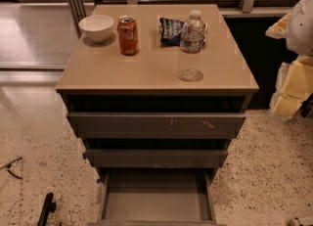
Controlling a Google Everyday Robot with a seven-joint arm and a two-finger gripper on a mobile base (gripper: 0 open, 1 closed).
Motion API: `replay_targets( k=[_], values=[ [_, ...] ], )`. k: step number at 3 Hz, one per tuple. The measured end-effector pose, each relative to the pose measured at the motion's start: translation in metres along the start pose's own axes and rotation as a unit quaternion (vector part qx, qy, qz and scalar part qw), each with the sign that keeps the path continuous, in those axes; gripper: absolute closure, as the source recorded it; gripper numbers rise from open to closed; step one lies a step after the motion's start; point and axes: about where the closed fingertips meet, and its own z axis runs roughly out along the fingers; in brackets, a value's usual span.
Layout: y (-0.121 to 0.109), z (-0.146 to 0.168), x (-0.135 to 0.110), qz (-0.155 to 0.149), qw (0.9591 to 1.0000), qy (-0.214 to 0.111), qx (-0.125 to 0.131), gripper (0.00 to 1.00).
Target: Place water bottle into bottom drawer
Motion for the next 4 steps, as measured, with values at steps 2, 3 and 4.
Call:
replay_targets(
  k=[2, 3, 4],
  values=[
    [-0.026, 0.006, -0.002, 0.013, 0.9996, -0.022, 0.01, 0.0],
    [-0.069, 0.02, -0.012, 0.027, 0.9982, -0.051, 0.013, 0.0],
    [-0.119, 0.034, -0.033, 0.041, 0.9944, -0.096, 0.017, 0.0]
  ],
)
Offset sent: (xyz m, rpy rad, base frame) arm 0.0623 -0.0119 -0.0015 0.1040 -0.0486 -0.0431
